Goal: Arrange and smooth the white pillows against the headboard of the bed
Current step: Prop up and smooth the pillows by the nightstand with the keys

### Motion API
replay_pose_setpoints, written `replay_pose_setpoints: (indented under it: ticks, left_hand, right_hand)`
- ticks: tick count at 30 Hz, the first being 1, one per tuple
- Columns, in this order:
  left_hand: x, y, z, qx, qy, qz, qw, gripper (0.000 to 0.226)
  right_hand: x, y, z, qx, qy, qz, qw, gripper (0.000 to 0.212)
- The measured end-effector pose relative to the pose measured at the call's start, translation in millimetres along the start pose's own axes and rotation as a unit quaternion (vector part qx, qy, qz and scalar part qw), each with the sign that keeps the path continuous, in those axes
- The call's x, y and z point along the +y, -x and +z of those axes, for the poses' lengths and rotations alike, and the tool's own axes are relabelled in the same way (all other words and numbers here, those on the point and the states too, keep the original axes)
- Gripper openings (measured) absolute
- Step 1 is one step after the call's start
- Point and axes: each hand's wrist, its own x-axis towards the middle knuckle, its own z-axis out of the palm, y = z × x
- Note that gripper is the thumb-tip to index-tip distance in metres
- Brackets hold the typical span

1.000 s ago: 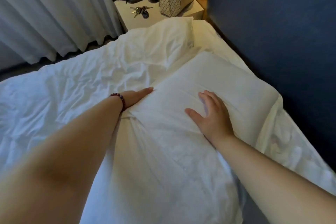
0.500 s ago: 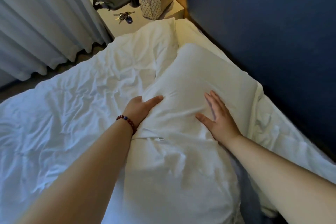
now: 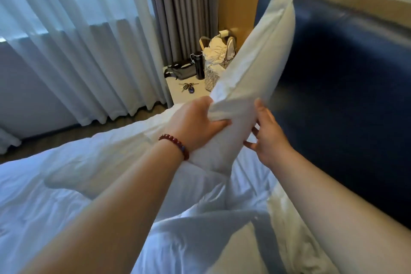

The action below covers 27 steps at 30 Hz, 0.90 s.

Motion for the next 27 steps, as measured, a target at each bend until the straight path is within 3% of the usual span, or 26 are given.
replay_pose_setpoints:
  ticks: [4,7,9,11,14,18,20,23,25,27]
  left_hand:
    - [-6.0,29.5,71.7,-0.105,-0.050,-0.017,0.993,0.047]
    - [-11.9,49.9,125.5,-0.209,0.011,-0.082,0.974,0.056]
    - [-6.8,45.4,144.1,-0.209,0.076,-0.106,0.969,0.042]
    - [-10.7,27.7,158.0,-0.143,0.059,-0.111,0.982,0.036]
    - [-15.1,15.5,184.2,-0.178,-0.019,-0.144,0.973,0.072]
    - [-3.2,43.0,237.1,-0.234,-0.008,-0.133,0.963,0.077]
    - [-3.4,50.6,249.2,-0.190,0.125,-0.192,0.955,0.066]
    - [-7.0,53.0,243.4,-0.034,0.329,-0.355,0.875,0.053]
    - [-15.3,55.9,237.0,0.036,0.288,-0.388,0.875,0.052]
    - [-30.1,59.7,229.8,0.036,0.165,-0.396,0.902,0.058]
  right_hand:
    - [16.2,-11.9,-36.5,0.025,-0.007,0.146,0.989,0.082]
    - [55.6,-17.1,-62.8,0.069,0.005,0.209,0.975,0.089]
    - [75.1,-23.0,-79.0,0.123,0.010,0.199,0.972,0.084]
    - [84.6,-32.0,-86.3,0.169,0.045,0.144,0.974,0.093]
    - [85.6,-45.3,-86.3,0.200,0.084,0.087,0.972,0.125]
    - [98.6,-65.3,-113.8,0.258,0.089,0.130,0.953,0.106]
    - [115.4,-70.1,-137.2,0.257,0.105,0.132,0.952,0.100]
    - [133.5,-71.8,-160.7,0.230,0.131,0.131,0.955,0.081]
    - [137.2,-76.0,-164.1,0.234,0.133,0.125,0.955,0.080]
    - [138.8,-78.5,-160.0,0.235,0.121,0.125,0.956,0.086]
